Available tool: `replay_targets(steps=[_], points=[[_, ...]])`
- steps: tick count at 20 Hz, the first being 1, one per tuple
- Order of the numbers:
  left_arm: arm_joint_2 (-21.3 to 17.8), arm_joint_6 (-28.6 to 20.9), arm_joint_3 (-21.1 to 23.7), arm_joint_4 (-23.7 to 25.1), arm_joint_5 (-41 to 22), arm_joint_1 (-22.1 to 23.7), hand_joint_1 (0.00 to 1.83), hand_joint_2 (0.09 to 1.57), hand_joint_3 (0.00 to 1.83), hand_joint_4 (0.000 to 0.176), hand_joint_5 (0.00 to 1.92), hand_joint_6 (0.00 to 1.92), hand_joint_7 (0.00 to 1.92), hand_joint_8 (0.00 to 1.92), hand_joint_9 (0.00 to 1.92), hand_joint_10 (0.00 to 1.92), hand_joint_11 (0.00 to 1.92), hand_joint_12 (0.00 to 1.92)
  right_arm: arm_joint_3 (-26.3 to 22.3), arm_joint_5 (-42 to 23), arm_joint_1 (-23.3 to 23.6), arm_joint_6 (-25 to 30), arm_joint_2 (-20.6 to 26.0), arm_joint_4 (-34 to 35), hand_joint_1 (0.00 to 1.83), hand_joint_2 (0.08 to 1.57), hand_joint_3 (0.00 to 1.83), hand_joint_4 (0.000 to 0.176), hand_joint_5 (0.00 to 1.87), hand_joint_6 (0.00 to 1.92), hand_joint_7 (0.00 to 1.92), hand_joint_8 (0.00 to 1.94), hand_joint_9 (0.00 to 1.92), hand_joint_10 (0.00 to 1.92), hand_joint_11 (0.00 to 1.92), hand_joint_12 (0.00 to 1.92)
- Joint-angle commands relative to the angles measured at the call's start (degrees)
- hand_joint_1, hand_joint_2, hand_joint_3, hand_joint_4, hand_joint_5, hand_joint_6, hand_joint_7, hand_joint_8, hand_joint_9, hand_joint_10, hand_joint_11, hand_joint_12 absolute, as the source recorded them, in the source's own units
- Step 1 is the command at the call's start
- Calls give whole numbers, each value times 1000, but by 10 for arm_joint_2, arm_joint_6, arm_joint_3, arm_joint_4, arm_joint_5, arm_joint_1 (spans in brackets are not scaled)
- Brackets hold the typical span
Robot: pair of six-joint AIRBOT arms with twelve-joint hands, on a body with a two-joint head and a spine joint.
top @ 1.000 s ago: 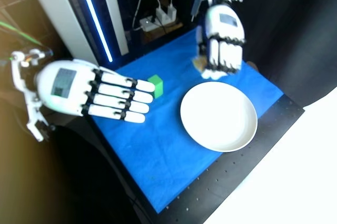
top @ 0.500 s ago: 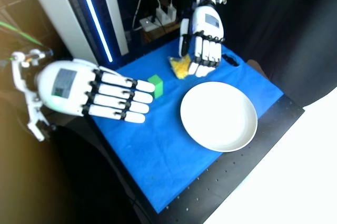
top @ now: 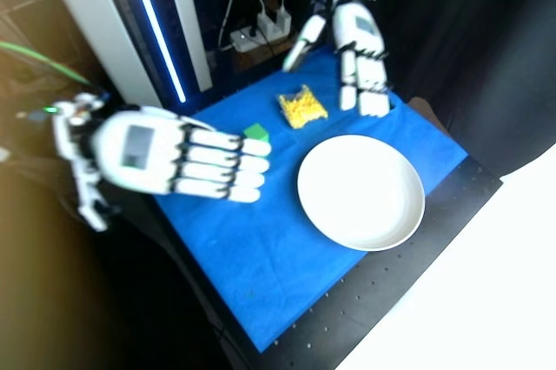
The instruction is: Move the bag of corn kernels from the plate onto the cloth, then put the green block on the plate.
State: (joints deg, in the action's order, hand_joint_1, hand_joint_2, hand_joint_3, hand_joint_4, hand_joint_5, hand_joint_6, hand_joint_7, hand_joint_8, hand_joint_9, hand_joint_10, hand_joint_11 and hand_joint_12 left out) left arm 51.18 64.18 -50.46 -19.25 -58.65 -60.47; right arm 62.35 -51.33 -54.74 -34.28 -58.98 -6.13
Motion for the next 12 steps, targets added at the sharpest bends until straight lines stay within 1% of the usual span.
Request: replay_targets(steps=[1,2,4,5,6,7,8,9,11,12], points=[[-4,-1,3,-4,-88,-3,331,1019,0,174,0,0,0,0,0,0,0,0,3,-42,13,4,-6,-1,725,1251,4,0,37,14,112,9,0,585,0,1447],[-7,-1,6,-15,-102,-12,304,1028,0,176,0,0,0,0,0,0,0,0,9,-29,25,4,-15,-10,698,1258,6,0,32,12,121,11,0,604,0,1455],[-11,-1,10,-33,-127,-26,269,1048,3,176,0,0,0,0,0,0,0,0,21,-15,39,23,-30,-29,694,1257,2,0,33,12,134,13,0,642,0,1540],[-12,-1,12,-43,-140,-35,273,1094,18,147,0,0,0,0,0,0,0,0,32,-10,43,44,-39,-44,710,1237,0,0,74,24,185,22,0,588,0,1483],[-13,-1,14,-52,-153,-40,273,1094,18,147,0,0,0,0,0,0,0,0,37,-6,46,53,-46,-51,710,1237,0,0,74,24,185,22,0,588,0,1483],[-14,-1,16,-59,-164,-47,266,1104,19,140,0,0,0,0,0,0,0,0,39,-1,48,53,-50,-54,736,1218,0,0,105,26,221,25,0,650,0,1449],[-15,-1,18,-62,-171,-50,264,1107,18,138,0,0,0,0,0,0,0,0,40,5,51,53,-54,-57,741,1214,0,0,111,27,229,25,0,663,0,1441],[-17,-1,19,-65,-176,-53,260,1135,26,123,0,0,0,0,0,0,0,0,42,9,52,53,-57,-59,798,1186,0,0,138,35,264,36,36,685,0,1444],[-18,-1,21,-68,-180,-56,235,1187,27,138,0,0,0,0,0,0,0,0,43,16,53,53,-61,-61,825,1178,0,0,175,32,291,28,58,705,0,1469],[-18,-1,21,-71,-182,-57,228,1199,24,127,0,0,0,0,0,0,0,0,44,21,54,53,-64,-64,806,1188,0,0,190,23,307,21,81,667,0,1445]])
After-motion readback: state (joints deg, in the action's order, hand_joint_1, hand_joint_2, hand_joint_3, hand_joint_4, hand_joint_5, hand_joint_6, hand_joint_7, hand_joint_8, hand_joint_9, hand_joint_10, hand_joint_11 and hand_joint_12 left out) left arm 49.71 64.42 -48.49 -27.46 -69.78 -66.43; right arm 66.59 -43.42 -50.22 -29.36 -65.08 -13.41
